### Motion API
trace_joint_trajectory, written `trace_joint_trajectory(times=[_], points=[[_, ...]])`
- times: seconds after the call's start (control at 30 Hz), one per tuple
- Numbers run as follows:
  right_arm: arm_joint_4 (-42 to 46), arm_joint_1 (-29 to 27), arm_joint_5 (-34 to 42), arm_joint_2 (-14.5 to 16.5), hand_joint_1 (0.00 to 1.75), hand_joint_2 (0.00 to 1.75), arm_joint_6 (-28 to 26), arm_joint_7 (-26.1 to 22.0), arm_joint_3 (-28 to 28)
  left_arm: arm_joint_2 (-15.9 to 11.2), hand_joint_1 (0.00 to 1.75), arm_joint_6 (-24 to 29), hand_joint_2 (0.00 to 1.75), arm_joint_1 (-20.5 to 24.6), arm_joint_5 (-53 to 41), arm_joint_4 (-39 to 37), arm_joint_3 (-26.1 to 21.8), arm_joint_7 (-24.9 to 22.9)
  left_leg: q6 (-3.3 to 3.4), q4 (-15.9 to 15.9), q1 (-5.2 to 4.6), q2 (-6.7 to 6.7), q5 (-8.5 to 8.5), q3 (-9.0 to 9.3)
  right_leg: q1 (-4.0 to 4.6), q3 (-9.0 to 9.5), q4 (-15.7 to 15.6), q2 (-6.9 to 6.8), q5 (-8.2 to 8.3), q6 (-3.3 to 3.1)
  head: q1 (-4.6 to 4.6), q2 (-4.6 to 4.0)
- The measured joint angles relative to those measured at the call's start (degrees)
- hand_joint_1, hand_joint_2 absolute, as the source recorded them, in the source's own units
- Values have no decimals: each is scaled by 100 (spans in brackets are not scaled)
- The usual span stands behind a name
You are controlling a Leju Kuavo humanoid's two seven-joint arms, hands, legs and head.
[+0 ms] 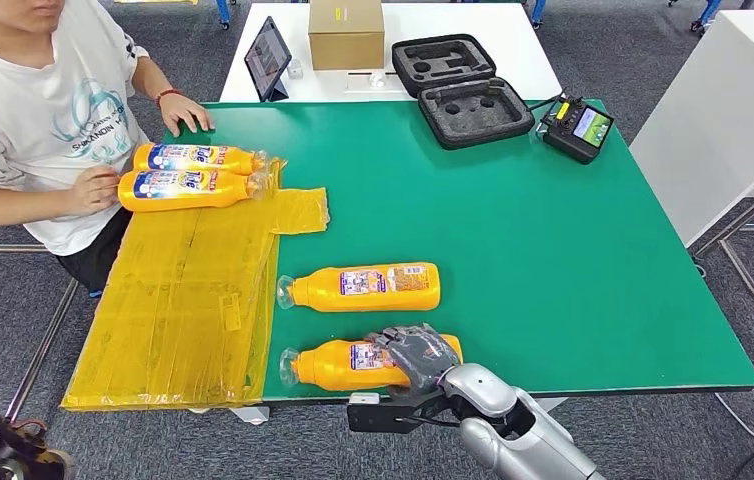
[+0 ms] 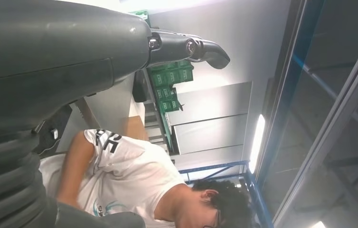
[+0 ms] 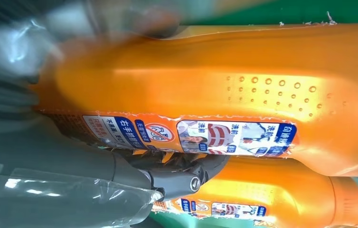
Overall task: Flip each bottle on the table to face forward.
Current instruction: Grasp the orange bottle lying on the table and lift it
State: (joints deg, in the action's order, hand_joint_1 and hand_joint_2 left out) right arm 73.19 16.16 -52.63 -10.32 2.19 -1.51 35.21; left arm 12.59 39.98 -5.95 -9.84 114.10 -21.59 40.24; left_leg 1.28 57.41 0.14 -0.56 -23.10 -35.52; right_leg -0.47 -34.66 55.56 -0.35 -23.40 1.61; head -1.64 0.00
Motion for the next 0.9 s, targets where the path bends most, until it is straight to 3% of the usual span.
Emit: trace_joint_trajectory(times=[0.17, 0.23, 0.4, 0.47, 0.8, 0.9], points=[[-114, 59, 74, 85, 175, 175, -69, -45, -8, 0, 0, -1, 175, -4, 20, -9, 3, 0, -2, -1, 1, -2, 2, 10, 2, 10, 0, 0, 5, -7, 0, 0], [-159, 68, 307, 157, 175, 175, -213, -276, -58, 0, 0, -1, 175, -5, 48, -29, 17, 0, -4, -1, 1, -3, 6, 12, 3, 9, 0, 0, 9, -13, 1, 0], [-117, -124, 1781, 508, 175, 175, -717, -1960, -412, -2, 0, -2, 175, -6, 266, -140, 149, -1, -7, -1, 4, -3, 12, 4, 4, 3, 1, 0, 15, -17, 0, 0], [-37, -205, 2107, 701, 175, 175, -810, -2385, -595, -2, 0, -2, 175, -6, 361, -202, 207, -2, -9, -1, 7, -2, 13, 0, 6, -1, 2, 0, 14, -17, -1, 0], [36, -316, 2285, 1022, 175, 175, -825, -2560, -985, -7, 0, -2, 175, -7, 438, -344, 308, -2, -5, 0, 5, 3, 7, -23, 2, -19, 2, -2, 4, -6, 1, 0], [103, -352, 2941, 1118, 175, 175, -812, -2957, -1088, -8, 0, -70, 175, -15, 761, -390, 332, -2, -5, 0, 3, 4, 7, -27, 1, -21, 2, -1, 3, -4, 1, 0]])
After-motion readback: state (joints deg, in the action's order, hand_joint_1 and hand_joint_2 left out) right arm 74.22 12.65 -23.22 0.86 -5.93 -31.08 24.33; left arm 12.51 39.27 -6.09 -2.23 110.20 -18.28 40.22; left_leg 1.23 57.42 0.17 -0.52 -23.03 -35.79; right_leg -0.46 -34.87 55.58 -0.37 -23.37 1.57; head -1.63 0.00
